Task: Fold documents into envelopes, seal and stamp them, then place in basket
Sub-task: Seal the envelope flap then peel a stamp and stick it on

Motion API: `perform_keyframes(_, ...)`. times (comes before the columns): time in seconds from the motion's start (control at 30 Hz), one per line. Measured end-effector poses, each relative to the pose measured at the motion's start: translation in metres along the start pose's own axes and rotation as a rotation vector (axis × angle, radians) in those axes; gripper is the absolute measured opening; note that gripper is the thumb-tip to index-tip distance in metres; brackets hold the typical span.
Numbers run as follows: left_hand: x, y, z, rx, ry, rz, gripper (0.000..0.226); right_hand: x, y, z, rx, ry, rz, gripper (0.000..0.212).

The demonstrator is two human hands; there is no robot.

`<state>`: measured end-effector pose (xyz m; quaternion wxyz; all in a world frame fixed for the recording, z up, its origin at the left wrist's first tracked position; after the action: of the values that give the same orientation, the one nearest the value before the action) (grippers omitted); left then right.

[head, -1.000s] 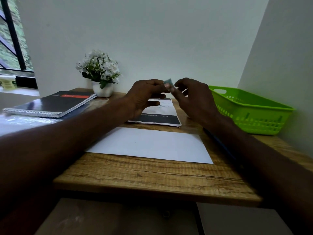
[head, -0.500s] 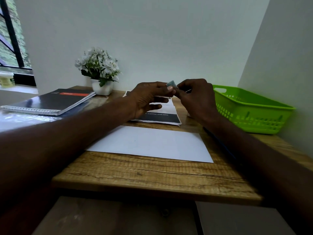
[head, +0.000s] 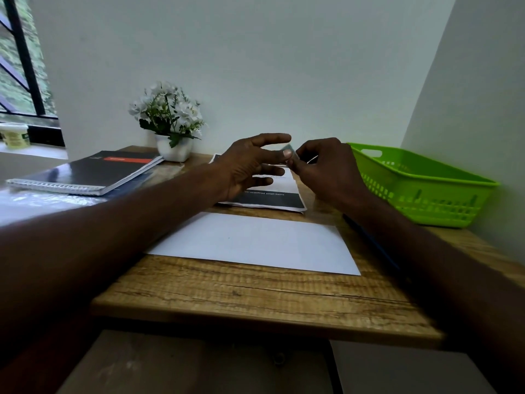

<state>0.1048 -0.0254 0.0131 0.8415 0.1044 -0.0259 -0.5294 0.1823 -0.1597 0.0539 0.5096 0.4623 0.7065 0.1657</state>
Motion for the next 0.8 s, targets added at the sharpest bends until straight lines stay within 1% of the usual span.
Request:
perform_keyframes(0.13, -0.002, 0.0, 0.004, 0.046, 0.082, 0.009, 0.024, 0.005, -0.002, 0.0, 0.015, 0.003, -0.023, 0.033)
perform_keyframes(0.23, -0.004, -0.001, 0.006, 0.071, 0.096, 0.032, 0.018, 0.006, -0.003, -0.001, 0.037, 0.029, -0.055, 0.03)
perform_keyframes(0.37, -0.002, -0.002, 0.006, 0.047, 0.048, 0.009, 0.022, -0.001, -0.004, -0.003, 0.069, 0.141, -0.044, 0.034)
perform_keyframes(0.47, -0.002, -0.002, 0.006, 0.042, 0.019, 0.015, 0.027, -0.004, -0.003, 0.001, 0.106, 0.18, -0.014, 0.03)
perform_keyframes(0.57, -0.005, -0.001, 0.005, 0.035, 0.003, 0.033, 0.02, -0.006, -0.004, 0.001, 0.126, 0.218, 0.019, 0.027)
perform_keyframes(0.7, -0.007, 0.001, 0.004, 0.034, -0.028, 0.054, 0.018, -0.006, -0.004, -0.006, 0.08, 0.304, -0.009, 0.019)
perform_keyframes(0.8, -0.005, 0.0, 0.004, 0.033, -0.053, 0.05, 0.016, -0.009, -0.003, -0.006, 0.073, 0.38, 0.011, 0.017)
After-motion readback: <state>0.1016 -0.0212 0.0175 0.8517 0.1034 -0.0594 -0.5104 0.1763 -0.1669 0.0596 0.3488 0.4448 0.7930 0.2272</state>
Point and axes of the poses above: each hand's wrist, its own y-axis towards the middle knuckle, its own x-axis out of the palm, z = x × y, the point moved 8 cm from there along y, towards the middle knuckle, and after that the axes turned 4 degrees about y, right-handed, at the moved point
